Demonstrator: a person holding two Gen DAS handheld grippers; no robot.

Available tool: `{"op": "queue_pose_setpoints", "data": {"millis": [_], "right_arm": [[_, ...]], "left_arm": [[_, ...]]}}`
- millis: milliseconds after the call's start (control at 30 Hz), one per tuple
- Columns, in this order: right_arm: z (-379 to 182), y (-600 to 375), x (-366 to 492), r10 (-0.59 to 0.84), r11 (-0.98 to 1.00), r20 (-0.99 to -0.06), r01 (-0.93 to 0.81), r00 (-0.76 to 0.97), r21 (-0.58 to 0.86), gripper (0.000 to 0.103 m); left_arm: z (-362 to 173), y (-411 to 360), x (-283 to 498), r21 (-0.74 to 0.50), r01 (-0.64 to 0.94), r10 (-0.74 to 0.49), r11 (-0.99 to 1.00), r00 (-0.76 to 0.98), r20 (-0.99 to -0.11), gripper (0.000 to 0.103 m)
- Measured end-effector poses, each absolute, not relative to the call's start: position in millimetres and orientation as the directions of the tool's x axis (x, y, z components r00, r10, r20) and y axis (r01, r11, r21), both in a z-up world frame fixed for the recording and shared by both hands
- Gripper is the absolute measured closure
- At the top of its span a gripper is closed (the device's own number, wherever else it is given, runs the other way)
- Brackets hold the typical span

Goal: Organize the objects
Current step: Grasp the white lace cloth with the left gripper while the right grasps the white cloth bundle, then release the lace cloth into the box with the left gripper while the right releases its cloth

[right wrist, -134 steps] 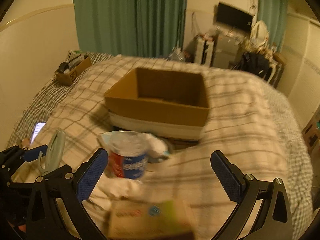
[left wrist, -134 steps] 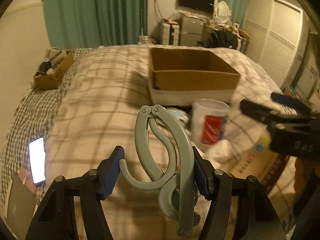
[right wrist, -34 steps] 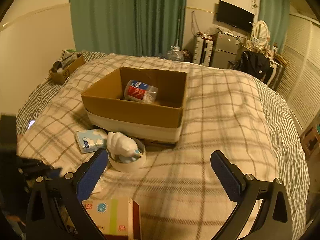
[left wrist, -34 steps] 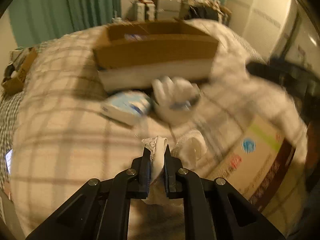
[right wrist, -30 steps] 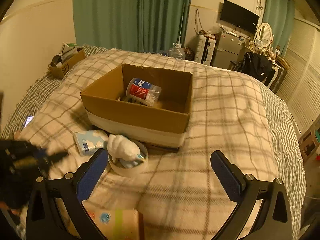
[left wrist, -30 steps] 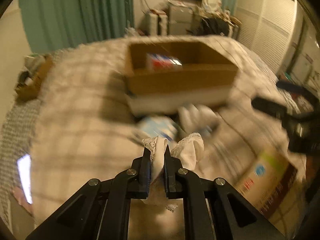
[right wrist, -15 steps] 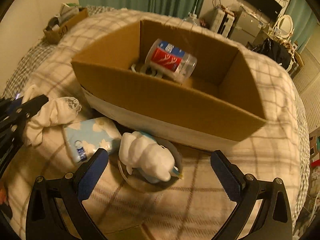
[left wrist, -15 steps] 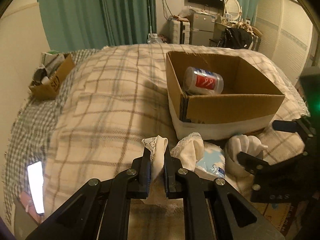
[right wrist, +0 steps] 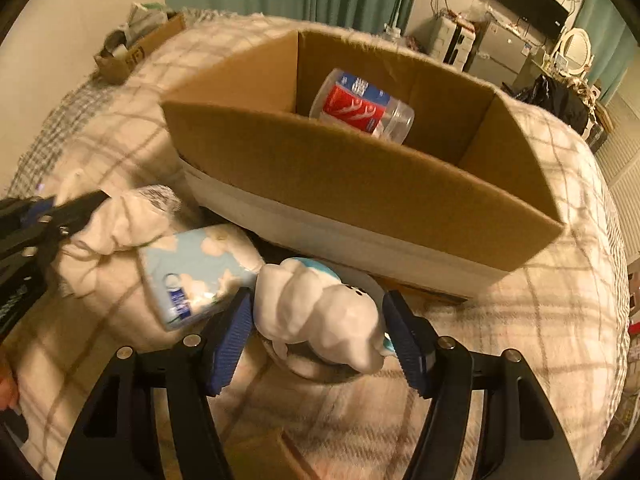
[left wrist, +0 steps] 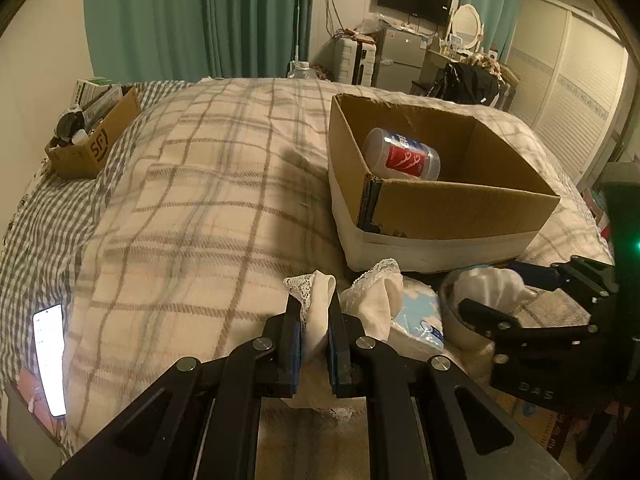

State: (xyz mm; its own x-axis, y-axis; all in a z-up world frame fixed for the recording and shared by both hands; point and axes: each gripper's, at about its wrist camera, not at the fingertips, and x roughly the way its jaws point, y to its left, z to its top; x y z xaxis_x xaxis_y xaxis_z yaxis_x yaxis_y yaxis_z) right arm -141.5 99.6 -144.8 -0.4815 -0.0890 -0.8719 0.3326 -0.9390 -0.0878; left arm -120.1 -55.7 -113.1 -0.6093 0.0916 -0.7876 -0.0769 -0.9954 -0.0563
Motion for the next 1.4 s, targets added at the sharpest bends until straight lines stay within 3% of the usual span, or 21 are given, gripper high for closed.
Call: {"op": "queue_pose_setpoints", "data": {"millis": [500,867,1033,1267,1400], "right_arm": [[-41,120,-95,-0.204,-0.939,-0.719,0.342,-0.665,-0.050,0.038],[52,151,-150,-0.194,-0.952,-0.582,0.294,-0.790,-0.081,0.038],[41,158,-208,-0.167,-0.960,-0.614,0.270,-0.772,-0.078,0.038],[-29,164,-278,-0.163,-0.965,-0.708,0.261,-0.687,-0.032,0.038],[-58,170,-285,-0.185,-0.964,-0.722,0.267,-0.667,0.001,0.038]], "left_arm": [[-51,-30,-94,-0.060,-0.149,0.146,-0.987,-0.674,-0.724,0.093],[31,25,-162,-0.046,-0.262,0.229,-0.964,-0.730,-0.644,0.093],[8,44,-216,-0.046,-0.283,0.234,-0.958,-0.678,-0.697,0.093],[-70,50,-266,-0.033,-0.258,0.185,-0.966,-0.593,-0.783,0.093],[-91,47,-273,-0.032,-0.255,0.181,-0.966,-0.586,-0.790,0.093]]}}
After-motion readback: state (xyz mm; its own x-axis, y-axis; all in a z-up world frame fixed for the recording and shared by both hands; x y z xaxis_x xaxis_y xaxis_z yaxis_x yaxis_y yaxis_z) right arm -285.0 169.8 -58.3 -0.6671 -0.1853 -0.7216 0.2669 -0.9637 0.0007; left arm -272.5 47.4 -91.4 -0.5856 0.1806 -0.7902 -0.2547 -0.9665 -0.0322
